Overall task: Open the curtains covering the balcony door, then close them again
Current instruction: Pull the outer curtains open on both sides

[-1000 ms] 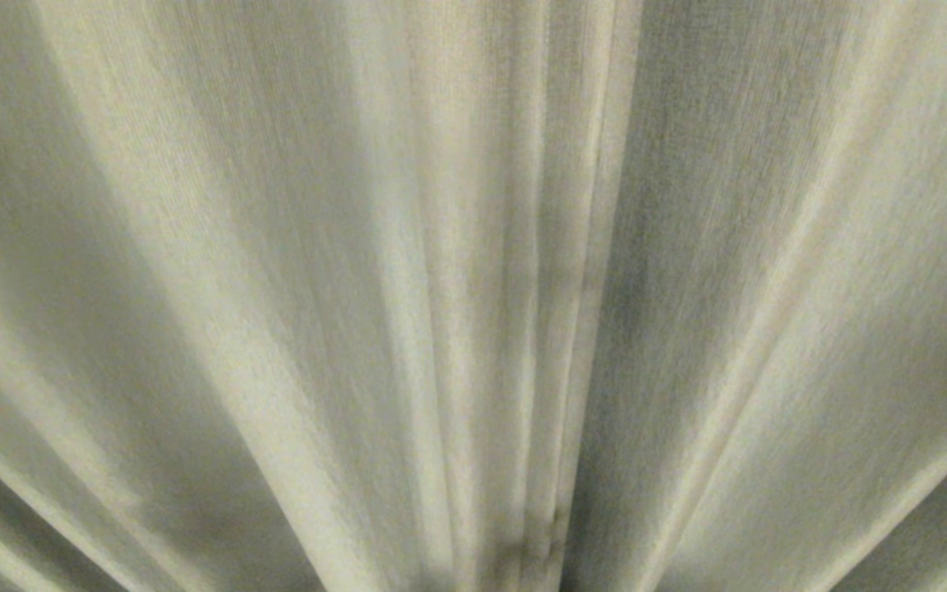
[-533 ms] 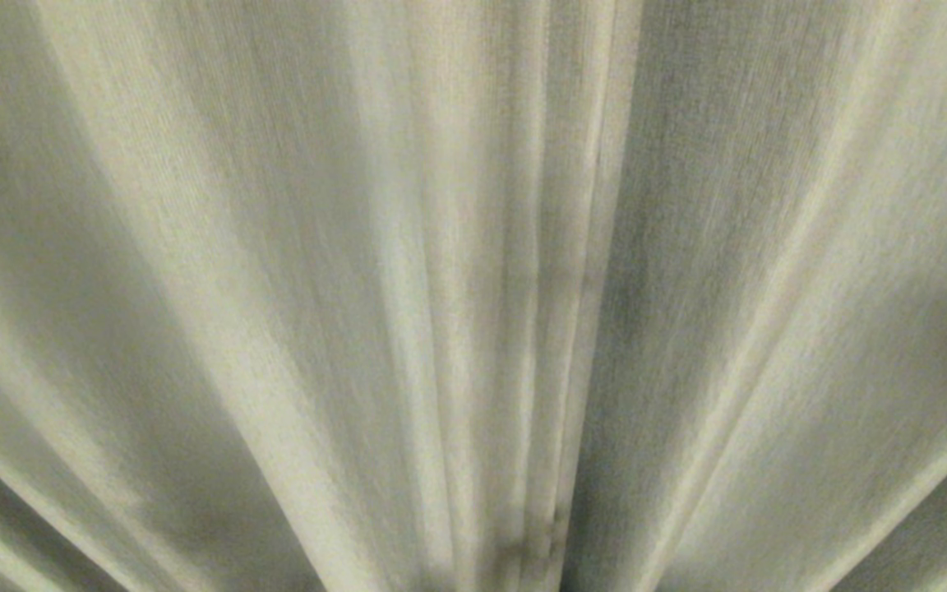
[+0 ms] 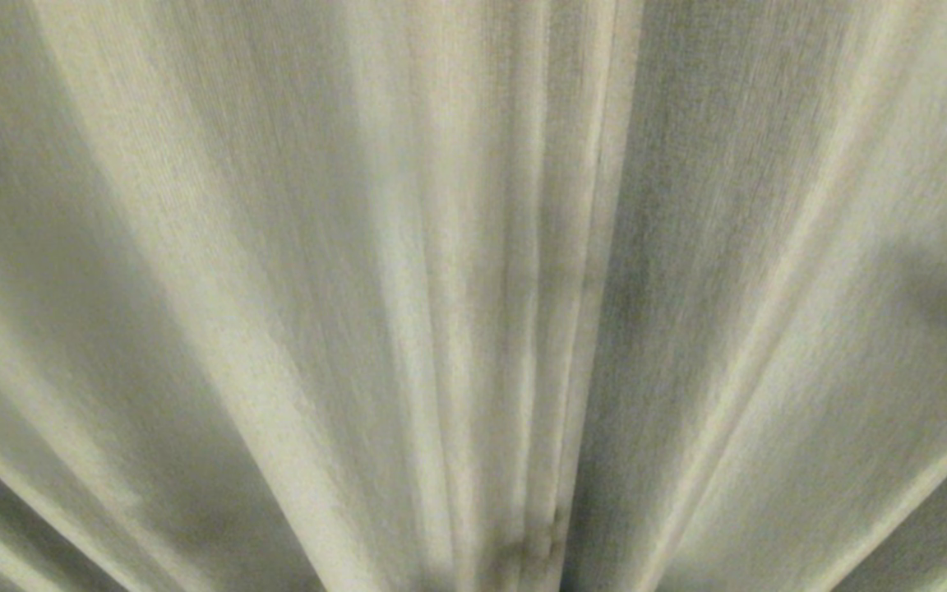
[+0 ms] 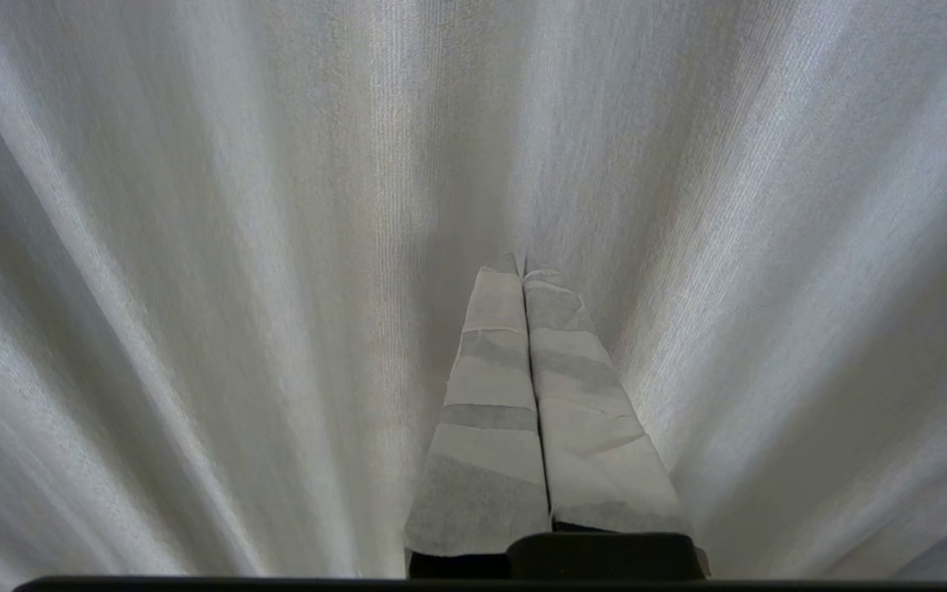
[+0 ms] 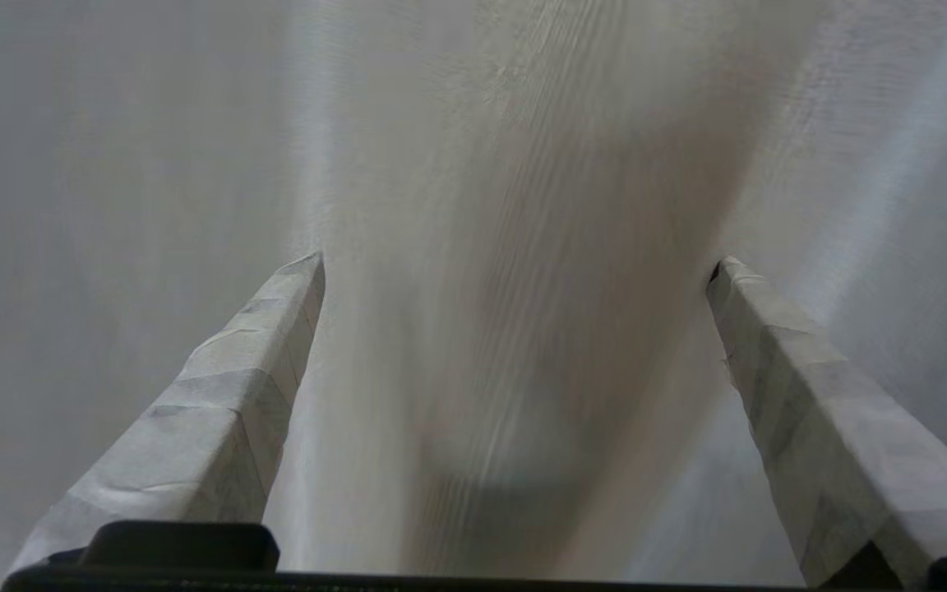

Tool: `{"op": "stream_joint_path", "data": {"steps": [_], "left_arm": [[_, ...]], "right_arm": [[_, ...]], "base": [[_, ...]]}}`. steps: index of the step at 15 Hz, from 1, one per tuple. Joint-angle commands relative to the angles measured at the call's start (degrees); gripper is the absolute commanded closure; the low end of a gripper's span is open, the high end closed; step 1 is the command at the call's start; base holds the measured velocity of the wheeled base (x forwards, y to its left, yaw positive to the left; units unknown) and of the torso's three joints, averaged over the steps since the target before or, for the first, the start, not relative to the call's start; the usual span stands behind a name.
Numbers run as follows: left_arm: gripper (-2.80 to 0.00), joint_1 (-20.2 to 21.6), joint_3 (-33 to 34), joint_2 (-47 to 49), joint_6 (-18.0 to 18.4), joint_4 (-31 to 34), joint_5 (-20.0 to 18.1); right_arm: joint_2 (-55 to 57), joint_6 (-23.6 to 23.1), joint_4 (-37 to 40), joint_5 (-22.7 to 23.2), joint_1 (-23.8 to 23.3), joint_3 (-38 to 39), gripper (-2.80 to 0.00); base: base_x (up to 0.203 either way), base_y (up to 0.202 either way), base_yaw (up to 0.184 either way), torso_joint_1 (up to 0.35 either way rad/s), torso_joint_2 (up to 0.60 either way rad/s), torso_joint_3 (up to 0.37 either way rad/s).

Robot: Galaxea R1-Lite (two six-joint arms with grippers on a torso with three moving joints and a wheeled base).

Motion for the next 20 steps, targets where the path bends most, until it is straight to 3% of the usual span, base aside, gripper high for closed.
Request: {"op": "stream_joint_path", "data": {"steps": [1,12,13,20], "left_arm": [[0.0,0.02,0.0,-0.02,-0.04,-0.04,0.05],[0.0,0.02,0.0,-0.02,-0.04,-0.04,0.05],[0.0,0.02,0.0,-0.02,-0.04,-0.04,0.05],[0.0,0.02,0.0,-0.02,-0.04,-0.04,0.05]], "right_arm": [[4.6,1.0,-0.58,-0.03,-0.21,-2.68,-2.8],[9.0,1.45,-4.83,0.04,-0.27,-5.47,-2.8],[9.15,1.45,-5.47,0.04,-0.25,-5.44,0.0],[9.87,1.45,-7.23,0.04,-0.19,-5.5,0.0]], "base": [[0.0,0.0,0.0,0.0,0.0,0.0],[0.0,0.0,0.0,0.0,0.0,0.0],[0.0,0.0,0.0,0.0,0.0,0.0],[0.0,0.0,0.0,0.0,0.0,0.0]]}}
